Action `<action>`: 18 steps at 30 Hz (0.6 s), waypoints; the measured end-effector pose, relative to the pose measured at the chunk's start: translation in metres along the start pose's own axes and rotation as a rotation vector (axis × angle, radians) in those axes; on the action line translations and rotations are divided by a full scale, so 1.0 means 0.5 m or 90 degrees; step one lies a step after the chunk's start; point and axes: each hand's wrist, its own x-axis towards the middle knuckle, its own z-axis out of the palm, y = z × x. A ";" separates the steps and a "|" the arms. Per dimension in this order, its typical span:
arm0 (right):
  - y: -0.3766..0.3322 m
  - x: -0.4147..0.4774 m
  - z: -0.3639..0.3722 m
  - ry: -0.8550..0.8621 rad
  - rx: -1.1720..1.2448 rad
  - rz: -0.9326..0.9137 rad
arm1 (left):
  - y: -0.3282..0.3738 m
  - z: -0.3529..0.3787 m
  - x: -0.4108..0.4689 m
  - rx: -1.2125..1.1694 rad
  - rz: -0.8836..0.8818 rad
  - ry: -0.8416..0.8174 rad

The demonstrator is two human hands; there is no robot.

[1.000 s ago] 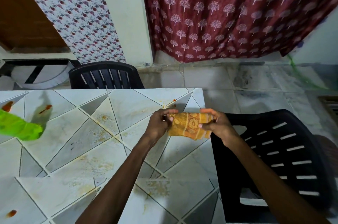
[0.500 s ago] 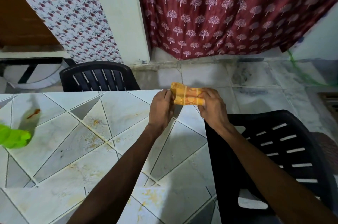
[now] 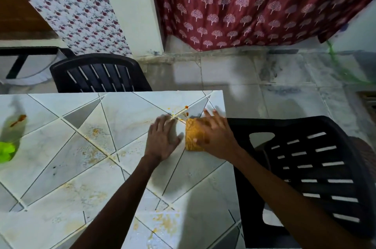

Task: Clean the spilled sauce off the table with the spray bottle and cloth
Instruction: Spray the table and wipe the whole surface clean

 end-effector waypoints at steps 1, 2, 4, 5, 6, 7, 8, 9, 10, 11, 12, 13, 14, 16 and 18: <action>-0.005 0.006 0.024 -0.025 -0.042 -0.013 | -0.011 0.011 0.008 0.025 -0.036 -0.046; -0.002 0.008 0.045 -0.039 -0.070 -0.020 | -0.023 0.021 0.014 0.034 -0.060 -0.092; 0.019 0.003 0.078 -0.028 -0.082 -0.009 | -0.056 0.039 0.021 0.034 -0.078 -0.159; 0.033 0.003 0.089 -0.015 -0.077 0.011 | -0.074 0.046 0.021 0.041 -0.074 -0.169; 0.044 -0.001 0.093 -0.004 -0.068 0.048 | -0.088 0.050 0.018 0.054 -0.064 -0.173; 0.053 -0.001 0.096 0.007 -0.059 0.091 | -0.099 0.053 0.015 0.070 -0.050 -0.175; 0.061 0.006 0.098 0.012 -0.048 0.135 | -0.106 0.056 0.013 0.081 -0.041 -0.178; 0.067 0.017 0.098 0.015 -0.036 0.177 | -0.110 0.059 0.009 0.085 -0.035 -0.176; 0.073 0.039 0.097 0.022 -0.023 0.218 | -0.113 0.065 0.009 0.082 -0.032 -0.168; 0.078 0.066 0.095 0.038 -0.010 0.255 | -0.113 0.068 0.008 0.079 -0.028 -0.154; 0.083 0.101 0.089 0.056 0.005 0.287 | -0.113 0.069 0.007 0.080 -0.023 -0.140; 0.090 0.143 0.085 0.071 0.017 0.318 | -0.114 0.072 0.009 0.085 -0.020 -0.132; 0.093 0.181 0.078 0.082 0.021 0.342 | -0.115 0.073 0.006 0.094 -0.018 -0.125; 0.096 0.251 0.065 0.082 0.003 0.355 | -0.119 0.080 0.005 0.108 -0.021 -0.114; 0.095 0.285 0.063 0.064 -0.014 0.353 | -0.122 0.083 0.004 0.111 -0.024 -0.110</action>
